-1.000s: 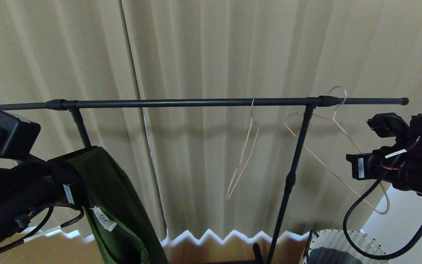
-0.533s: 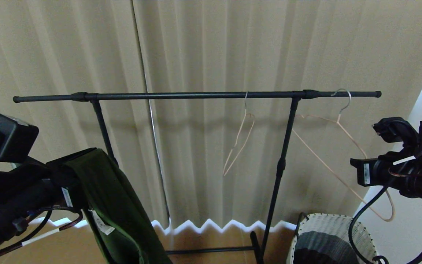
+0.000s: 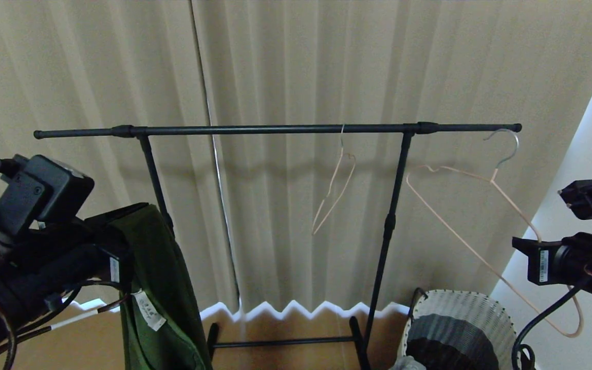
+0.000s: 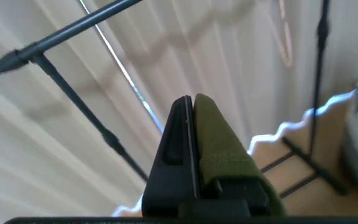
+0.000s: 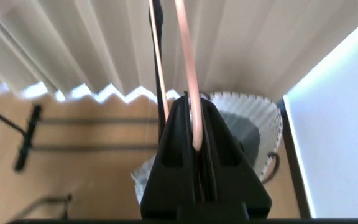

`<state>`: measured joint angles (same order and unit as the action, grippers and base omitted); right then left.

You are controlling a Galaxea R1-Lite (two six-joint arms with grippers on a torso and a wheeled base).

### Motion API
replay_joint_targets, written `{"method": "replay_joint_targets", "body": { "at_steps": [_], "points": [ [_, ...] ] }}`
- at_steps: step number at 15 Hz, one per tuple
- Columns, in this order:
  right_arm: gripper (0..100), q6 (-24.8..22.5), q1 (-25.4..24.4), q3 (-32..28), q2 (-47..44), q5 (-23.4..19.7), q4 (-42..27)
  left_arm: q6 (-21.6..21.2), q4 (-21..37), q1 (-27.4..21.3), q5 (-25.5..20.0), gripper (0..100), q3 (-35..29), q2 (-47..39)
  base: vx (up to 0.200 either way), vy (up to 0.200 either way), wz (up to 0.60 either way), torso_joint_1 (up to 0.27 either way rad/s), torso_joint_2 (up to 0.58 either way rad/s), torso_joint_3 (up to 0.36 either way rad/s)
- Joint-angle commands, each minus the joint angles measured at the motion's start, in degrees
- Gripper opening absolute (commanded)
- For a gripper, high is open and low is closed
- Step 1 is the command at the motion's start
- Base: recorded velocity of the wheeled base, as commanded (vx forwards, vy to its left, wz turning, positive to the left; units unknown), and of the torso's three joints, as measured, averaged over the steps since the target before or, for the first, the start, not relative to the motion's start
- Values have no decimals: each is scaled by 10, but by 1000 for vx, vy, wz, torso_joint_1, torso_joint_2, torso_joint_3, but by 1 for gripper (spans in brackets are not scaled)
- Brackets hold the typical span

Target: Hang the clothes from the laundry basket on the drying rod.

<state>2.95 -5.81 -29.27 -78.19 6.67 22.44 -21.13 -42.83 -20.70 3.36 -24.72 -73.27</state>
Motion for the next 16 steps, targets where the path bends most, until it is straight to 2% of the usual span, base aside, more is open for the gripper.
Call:
{"method": "replay_joint_targets", "body": {
  "at_steps": [1, 4, 6, 8, 9, 10, 11, 14, 16],
  "points": [
    [0, 6, -13, -1, 39, -11, 3, -12, 2, 1, 10, 0, -23, -50, 0, 0, 0, 0, 0, 0],
    [0, 7, -74, -11, 47, -48, 3, -6, 37, -4, 86, 0, -102, -113, 0, 0, 0, 0, 0, 0],
    [0, 19, -117, -19, 45, -68, 3, 11, 83, -10, 95, 0, -161, -144, 0, 0, 0, 0, 0, 0],
    [0, 68, -201, -34, 42, -86, 2, 70, 172, -25, 97, 0, -252, -175, 0, 0, 0, 0, 0, 0],
    [0, 84, -232, -35, 41, -91, 2, 103, 220, -30, 103, 0, -293, -184, 0, 0, 0, 0, 0, 0],
    [0, 88, -243, -35, 40, -95, 2, 120, 242, -33, 109, 0, -312, -188, 0, 0, 0, 0, 0, 0],
    [0, 98, -275, -32, 35, -105, 2, 174, 301, -43, 136, 0, -367, -207, 0, 0, 0, 0, 0, 0],
    [0, 114, -336, -30, 33, -112, 2, 226, 325, -54, 196, 0, -424, -249, 0, 0, 0, 0, 0, 0],
    [0, 118, -356, -27, 34, -112, 2, 227, 323, -54, 212, 0, -432, -261, 0, 0, 0, 0, 0, 0]
  ]
}}
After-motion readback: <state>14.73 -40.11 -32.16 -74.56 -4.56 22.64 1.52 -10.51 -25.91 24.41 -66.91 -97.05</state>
